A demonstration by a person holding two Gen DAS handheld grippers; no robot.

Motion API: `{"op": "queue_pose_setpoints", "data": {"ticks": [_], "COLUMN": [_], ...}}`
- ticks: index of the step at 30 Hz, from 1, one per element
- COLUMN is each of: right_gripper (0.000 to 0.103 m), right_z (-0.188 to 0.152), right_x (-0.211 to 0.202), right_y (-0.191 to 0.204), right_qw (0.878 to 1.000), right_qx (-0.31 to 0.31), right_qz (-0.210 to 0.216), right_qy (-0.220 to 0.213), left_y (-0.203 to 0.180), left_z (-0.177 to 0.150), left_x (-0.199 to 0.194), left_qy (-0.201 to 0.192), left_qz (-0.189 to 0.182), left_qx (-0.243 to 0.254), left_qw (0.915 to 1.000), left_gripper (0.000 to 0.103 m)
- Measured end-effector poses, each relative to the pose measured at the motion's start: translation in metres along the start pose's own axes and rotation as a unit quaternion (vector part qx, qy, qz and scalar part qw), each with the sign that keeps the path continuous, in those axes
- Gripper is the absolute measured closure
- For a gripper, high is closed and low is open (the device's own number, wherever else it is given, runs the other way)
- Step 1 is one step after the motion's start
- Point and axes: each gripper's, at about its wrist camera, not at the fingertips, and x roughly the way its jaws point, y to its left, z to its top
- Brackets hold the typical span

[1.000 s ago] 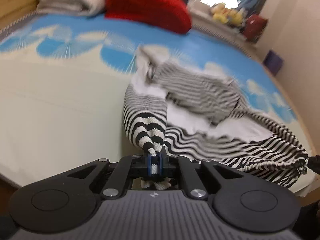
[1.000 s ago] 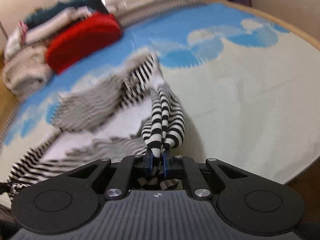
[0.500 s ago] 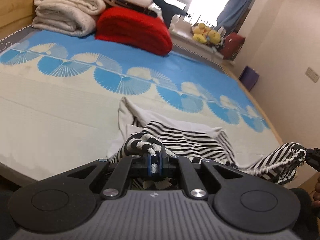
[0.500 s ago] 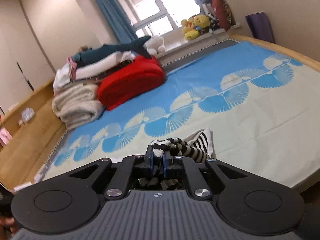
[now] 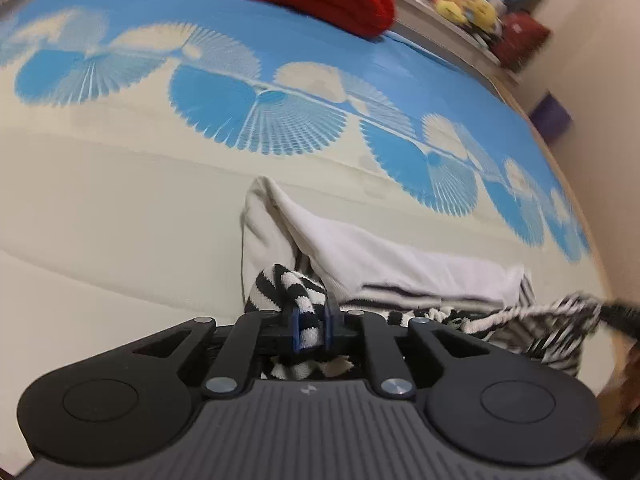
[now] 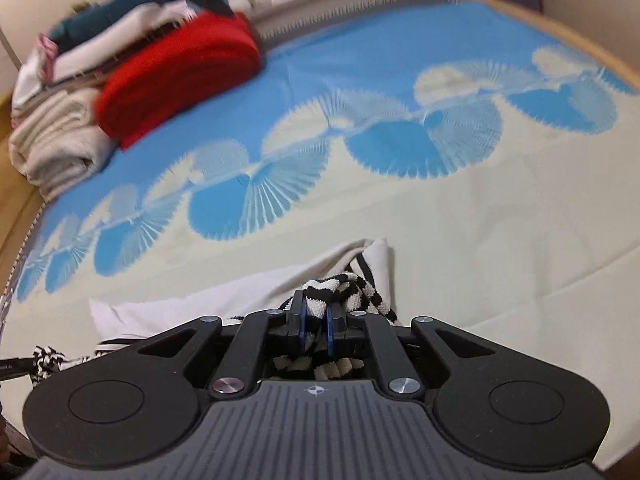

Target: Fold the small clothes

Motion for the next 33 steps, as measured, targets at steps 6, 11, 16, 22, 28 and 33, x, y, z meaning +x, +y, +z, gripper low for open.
{"op": "queue_pose_setpoints", "data": {"ticks": [6, 11, 16, 22, 28, 33], "right_gripper": [0.079, 0.073, 0.065, 0.056, 0.053, 0.054], "right_z": [0.003, 0.009, -0.008, -0.029, -0.036, -0.029], "right_x": [0.008, -0.008, -0.002, 0.015, 0.038, 0.052], "right_y": [-0.032, -0.034, -0.015, 0.015, 0.03, 0.032], "right_qw": [0.997, 0.998, 0.997, 0.981, 0.962, 0.956], "right_qx": [0.065, 0.02, -0.073, -0.189, -0.267, -0.281], "right_qz": [-0.02, -0.024, -0.016, -0.034, -0.057, -0.062], "right_qy": [-0.021, -0.047, -0.016, -0.015, -0.022, -0.052], "left_y": [0.025, 0.035, 0.008, -0.035, -0.043, -0.046], "left_z": [0.014, 0.01, -0.008, -0.018, -0.015, -0.011], "left_x": [-0.031, -0.04, -0.033, -0.007, 0.026, 0.04], "left_qy": [-0.077, -0.059, -0.031, -0.024, -0.048, -0.055], "left_qz": [-0.021, -0.025, 0.008, 0.085, 0.098, 0.087], "left_qx": [-0.073, -0.05, 0.069, 0.222, 0.286, 0.306], "left_qw": [0.9941, 0.9967, 0.9971, 0.9711, 0.952, 0.9465], "left_gripper": [0.075, 0.064, 0.046, 0.04, 0.032, 0.066]}}
